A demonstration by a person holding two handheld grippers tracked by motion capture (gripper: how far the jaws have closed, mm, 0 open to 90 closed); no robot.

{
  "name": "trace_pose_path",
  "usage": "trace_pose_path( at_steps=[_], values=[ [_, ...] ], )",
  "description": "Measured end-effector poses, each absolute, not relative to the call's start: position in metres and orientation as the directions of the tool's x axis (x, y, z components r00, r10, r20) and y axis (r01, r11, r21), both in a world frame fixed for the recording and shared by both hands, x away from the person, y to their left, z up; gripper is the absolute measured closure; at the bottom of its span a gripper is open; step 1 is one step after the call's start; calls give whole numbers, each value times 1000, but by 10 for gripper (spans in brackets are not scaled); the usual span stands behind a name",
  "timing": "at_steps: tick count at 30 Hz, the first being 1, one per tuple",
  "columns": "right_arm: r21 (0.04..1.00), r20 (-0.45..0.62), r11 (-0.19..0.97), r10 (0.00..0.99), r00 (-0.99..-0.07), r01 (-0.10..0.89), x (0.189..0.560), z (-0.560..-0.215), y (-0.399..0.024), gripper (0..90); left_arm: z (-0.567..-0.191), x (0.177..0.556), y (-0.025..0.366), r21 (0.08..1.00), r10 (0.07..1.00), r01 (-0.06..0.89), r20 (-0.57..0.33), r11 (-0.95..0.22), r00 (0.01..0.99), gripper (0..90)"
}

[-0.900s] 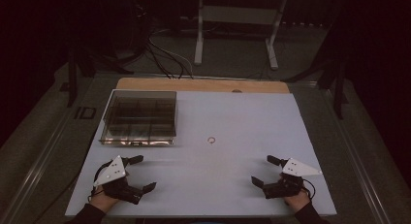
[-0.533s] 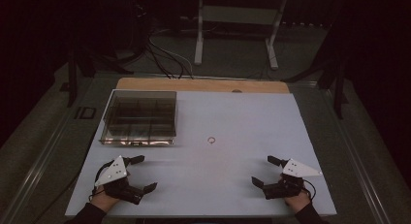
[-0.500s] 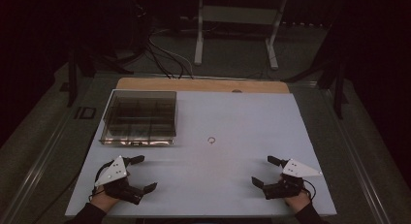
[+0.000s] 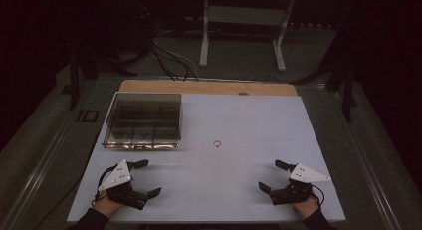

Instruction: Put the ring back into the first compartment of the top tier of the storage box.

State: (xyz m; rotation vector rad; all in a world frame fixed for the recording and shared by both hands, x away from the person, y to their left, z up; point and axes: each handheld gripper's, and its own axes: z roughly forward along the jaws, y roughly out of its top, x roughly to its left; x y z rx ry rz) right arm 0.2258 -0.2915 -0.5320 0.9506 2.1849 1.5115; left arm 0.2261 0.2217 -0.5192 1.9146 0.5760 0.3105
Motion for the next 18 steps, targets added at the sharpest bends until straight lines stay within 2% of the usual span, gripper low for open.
trace_pose_path(
  at_steps=[18],
  values=[
    [915, 100, 225, 677, -729, 335, 225, -531, -290, 0, -505, 231, 209, 905, 488, 256, -62, -341, 871, 10]
  ],
)
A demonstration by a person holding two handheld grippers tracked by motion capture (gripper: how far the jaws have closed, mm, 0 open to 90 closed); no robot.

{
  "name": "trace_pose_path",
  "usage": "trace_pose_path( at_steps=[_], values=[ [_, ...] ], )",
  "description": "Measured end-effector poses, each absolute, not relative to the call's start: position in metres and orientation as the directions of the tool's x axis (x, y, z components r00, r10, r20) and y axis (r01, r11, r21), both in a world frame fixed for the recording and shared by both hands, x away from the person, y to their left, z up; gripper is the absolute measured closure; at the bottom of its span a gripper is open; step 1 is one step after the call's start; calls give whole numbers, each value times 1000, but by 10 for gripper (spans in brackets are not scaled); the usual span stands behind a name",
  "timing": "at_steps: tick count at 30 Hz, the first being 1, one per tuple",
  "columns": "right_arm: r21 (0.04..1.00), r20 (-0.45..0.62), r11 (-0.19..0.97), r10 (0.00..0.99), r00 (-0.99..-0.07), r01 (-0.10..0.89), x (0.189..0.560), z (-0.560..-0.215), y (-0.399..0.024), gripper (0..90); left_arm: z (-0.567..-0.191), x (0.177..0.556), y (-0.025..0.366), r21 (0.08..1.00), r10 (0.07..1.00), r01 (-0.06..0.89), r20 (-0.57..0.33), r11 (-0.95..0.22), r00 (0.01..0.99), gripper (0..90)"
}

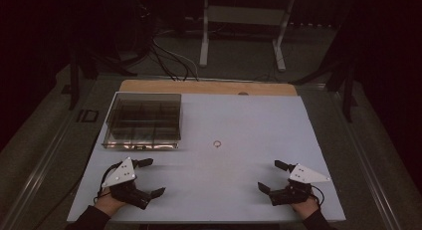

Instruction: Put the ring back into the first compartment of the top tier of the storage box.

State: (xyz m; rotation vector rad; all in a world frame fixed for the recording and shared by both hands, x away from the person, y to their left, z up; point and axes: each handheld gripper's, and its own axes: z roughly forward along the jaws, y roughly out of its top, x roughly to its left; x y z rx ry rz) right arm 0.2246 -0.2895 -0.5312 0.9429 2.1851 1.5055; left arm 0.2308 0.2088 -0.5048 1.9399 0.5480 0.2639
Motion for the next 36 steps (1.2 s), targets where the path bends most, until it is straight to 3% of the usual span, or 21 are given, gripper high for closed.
trace_pose_path(
  at_steps=[36],
  values=[
    [921, 94, 220, 675, -732, 321, 222, -529, -290, 0, -461, 272, 165, 896, 415, 186, -1, -404, 910, 10]
  ],
)
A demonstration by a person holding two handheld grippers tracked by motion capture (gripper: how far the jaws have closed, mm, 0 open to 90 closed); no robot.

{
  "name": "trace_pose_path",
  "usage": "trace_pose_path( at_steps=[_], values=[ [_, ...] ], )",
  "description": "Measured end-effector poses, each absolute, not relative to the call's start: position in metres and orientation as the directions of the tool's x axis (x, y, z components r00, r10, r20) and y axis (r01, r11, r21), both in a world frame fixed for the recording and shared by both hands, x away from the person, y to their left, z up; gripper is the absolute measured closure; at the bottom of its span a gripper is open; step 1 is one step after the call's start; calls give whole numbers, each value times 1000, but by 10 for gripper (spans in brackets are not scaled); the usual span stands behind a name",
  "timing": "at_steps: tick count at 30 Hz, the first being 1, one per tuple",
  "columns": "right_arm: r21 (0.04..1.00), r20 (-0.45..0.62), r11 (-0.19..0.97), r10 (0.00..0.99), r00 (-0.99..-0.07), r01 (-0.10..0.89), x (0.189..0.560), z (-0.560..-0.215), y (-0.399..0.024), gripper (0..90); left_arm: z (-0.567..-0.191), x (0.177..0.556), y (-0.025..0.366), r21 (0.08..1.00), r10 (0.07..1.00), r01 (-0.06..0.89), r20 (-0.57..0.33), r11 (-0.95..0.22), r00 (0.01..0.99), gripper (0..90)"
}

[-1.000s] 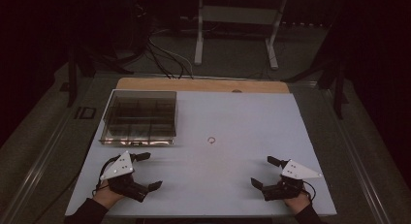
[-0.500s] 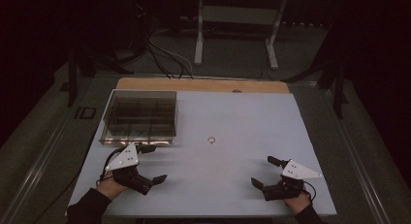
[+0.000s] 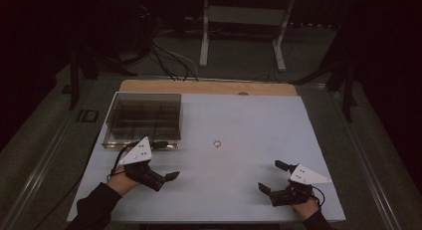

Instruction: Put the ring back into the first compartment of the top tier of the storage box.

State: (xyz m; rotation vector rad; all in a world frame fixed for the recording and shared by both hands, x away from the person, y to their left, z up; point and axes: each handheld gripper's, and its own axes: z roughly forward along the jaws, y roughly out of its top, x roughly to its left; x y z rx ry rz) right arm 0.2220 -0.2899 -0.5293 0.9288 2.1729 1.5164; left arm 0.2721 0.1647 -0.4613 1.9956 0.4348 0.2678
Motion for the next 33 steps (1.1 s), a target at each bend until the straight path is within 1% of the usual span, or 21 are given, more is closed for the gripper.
trace_pose_path(
  at_steps=[7, 11, 22, 33],
  values=[
    [921, 95, 219, 674, -732, 321, 222, -529, -290, 0, -458, 281, 153, 885, 407, 178, 15, -431, 913, 10],
    [921, 98, 217, 673, -734, 322, 222, -529, -290, 0, -457, 284, 148, 887, 406, 177, 13, -427, 914, 10],
    [921, 101, 216, 670, -736, 323, 222, -529, -291, 0, -456, 294, 119, 880, 408, 168, 32, -445, 912, 10],
    [922, 99, 216, 669, -737, 321, 221, -528, -291, 0, -459, 299, 98, 874, 391, 171, 23, -455, 920, 10]
  ],
)
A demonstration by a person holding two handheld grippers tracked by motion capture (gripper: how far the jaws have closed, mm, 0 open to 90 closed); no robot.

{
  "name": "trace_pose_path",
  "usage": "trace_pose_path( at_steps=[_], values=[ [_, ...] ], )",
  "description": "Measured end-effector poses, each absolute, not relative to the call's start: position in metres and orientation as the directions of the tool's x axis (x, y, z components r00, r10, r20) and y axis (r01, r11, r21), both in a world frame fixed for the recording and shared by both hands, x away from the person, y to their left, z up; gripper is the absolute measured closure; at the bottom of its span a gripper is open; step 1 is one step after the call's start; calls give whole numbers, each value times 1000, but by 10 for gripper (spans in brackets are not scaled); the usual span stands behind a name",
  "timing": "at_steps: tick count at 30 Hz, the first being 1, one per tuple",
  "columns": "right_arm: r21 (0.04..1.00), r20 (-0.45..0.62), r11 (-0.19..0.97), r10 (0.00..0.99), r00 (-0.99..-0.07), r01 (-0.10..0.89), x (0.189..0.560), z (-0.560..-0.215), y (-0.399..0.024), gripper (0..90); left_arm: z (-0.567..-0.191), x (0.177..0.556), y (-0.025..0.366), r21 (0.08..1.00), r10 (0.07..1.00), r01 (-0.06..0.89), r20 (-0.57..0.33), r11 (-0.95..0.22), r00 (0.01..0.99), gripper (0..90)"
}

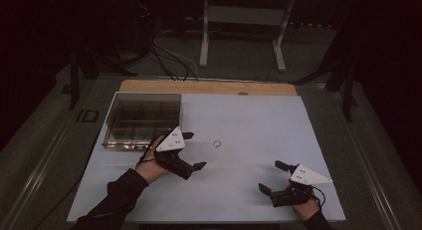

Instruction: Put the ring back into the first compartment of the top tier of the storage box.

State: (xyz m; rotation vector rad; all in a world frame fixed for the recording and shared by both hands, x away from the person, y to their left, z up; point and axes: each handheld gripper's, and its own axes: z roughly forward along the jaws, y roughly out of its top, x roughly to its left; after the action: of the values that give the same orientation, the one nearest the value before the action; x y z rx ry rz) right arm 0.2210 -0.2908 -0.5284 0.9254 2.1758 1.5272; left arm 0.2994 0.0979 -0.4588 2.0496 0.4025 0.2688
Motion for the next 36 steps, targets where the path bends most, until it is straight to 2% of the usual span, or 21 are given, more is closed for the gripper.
trace_pose_path(
  at_steps=[3, 24, 29, 36],
  values=[
    [922, 101, 216, 668, -738, 321, 221, -528, -291, 0, -462, 302, 93, 882, 395, 197, -14, -428, 919, 10],
    [923, 102, 216, 663, -742, 320, 220, -528, -291, 0, -465, 315, 61, 878, 475, 249, -29, -408, 879, 10],
    [923, 103, 215, 663, -742, 319, 220, -528, -291, 0, -468, 321, 53, 885, 501, 284, -68, -370, 863, 10],
    [923, 105, 214, 660, -744, 320, 221, -528, -291, 0, -473, 327, 44, 878, 527, 289, -49, -383, 848, 10]
  ],
)
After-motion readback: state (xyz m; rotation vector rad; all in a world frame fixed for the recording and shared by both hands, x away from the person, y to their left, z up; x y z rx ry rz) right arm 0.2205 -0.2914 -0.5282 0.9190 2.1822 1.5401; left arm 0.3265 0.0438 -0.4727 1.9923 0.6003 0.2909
